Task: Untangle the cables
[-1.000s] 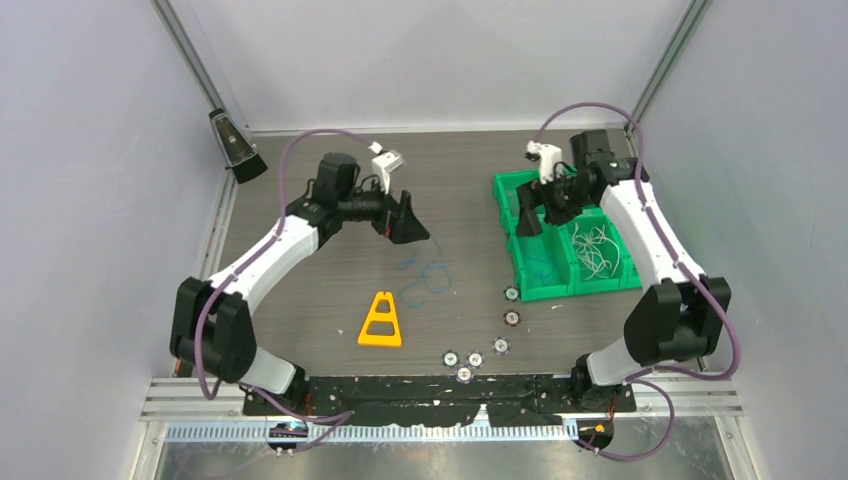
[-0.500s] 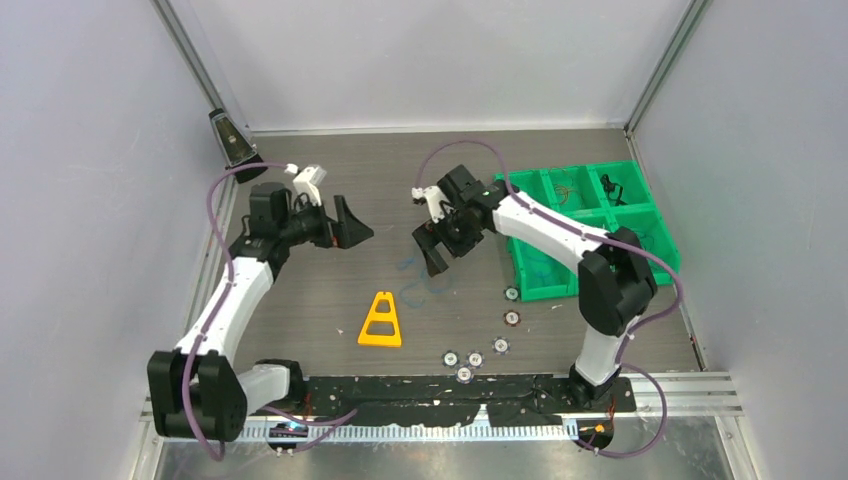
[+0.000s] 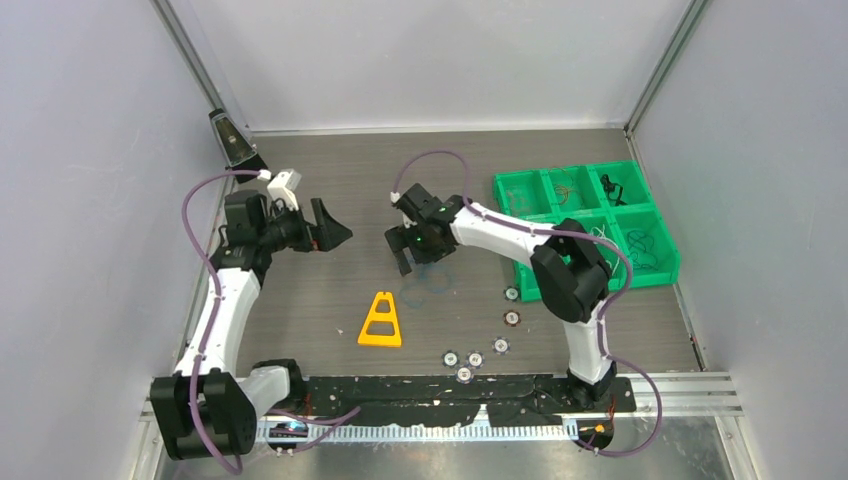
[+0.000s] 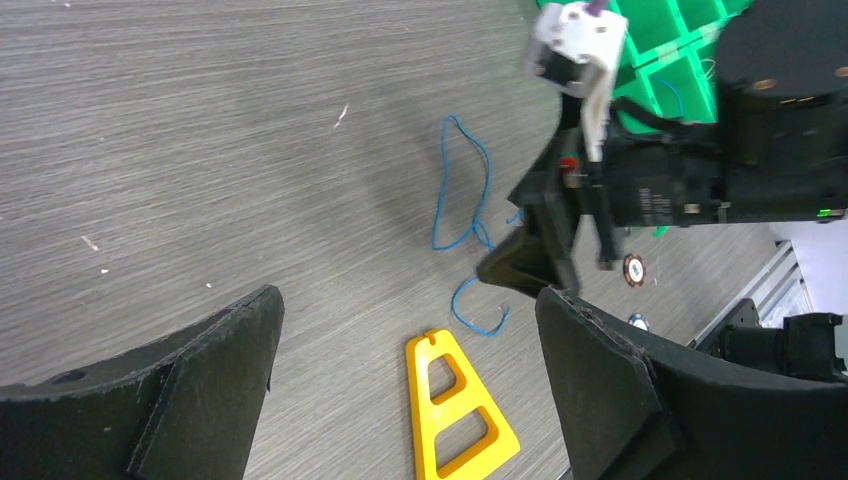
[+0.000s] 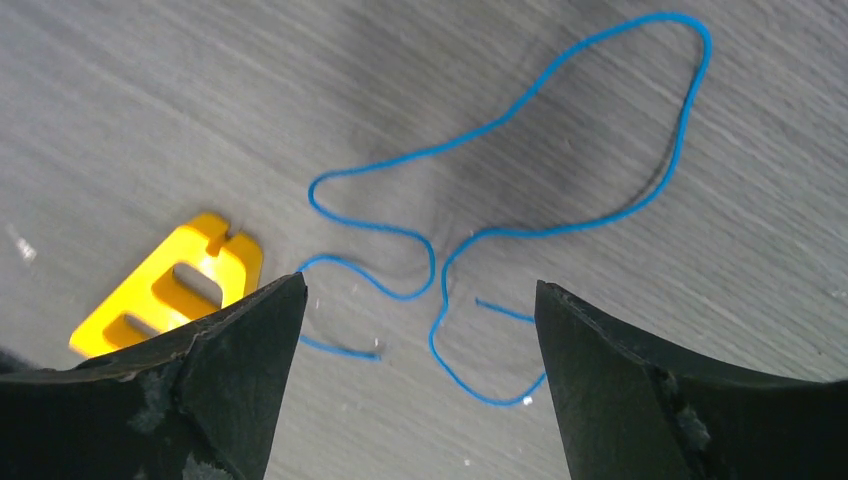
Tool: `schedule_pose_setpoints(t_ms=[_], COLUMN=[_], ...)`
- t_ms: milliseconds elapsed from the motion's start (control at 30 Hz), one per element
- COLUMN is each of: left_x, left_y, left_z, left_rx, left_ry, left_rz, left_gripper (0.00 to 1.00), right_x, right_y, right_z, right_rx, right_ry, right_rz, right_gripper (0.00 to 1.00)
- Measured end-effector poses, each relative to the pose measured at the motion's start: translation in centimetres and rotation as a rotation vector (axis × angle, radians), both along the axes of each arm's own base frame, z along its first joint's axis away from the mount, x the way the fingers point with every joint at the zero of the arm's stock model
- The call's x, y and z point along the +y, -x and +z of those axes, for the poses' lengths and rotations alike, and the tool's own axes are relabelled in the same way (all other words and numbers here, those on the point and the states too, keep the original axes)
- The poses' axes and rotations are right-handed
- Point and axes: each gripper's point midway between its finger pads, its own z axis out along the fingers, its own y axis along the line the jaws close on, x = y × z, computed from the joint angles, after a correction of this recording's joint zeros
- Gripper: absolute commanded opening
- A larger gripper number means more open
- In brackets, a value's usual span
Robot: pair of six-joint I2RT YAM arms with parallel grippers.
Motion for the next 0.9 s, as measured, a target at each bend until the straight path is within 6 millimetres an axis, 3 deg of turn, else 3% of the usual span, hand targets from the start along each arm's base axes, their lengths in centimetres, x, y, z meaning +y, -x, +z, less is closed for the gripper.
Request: schedule_pose_setpoints(t_ms=[167,333,433,467,533,733,900], left_x=[-0.3,-0.2,-0.2,-0.2,-0.2,-0.2,-0.2], left_y=[0.8,1.3,1.5,1.5,1.6,1.8,1.8], left_z=[0.8,1.5,1.7,1.8,1.9,1.7,1.7], left_rx=[-0.042,-0.086,-0.097,-0.1,-0.106,-0.103,-0.109], left_ry=[-0.014,-0.041,-0.047,-0.048,-0.049,-0.049,-0.051], left_rz=[-0.036,-0.052,-0.054,-0.054,-0.055,-0.054,-0.062], left_gripper=[1.0,1.0,1.0,1.0,1.0,1.0,1.0], right_x=[0.2,-0.9,-0.9,-0.7,-0.5,-0.9,-3.0], right_y=[-0.9,-0.8,-0.9,-0.8,-0.5,0.3,0.7], right_z=[-2.2,-4.1,-4.3,-4.2,-4.2,-4.1,-3.1], right_rx=[-0.05,-0.046,-0.055,-0.052,-0.052,-0.018,0.04], right_ry=[0.1,0.166,0.159,0.146,0.123,0.098,0.069], right_rz=[-0.038,-0.066,-0.079,-0.079,-0.072,-0.028,0.026], right_gripper=[0.75,0.43,0.26,0.16,0.07,0.05,0.05])
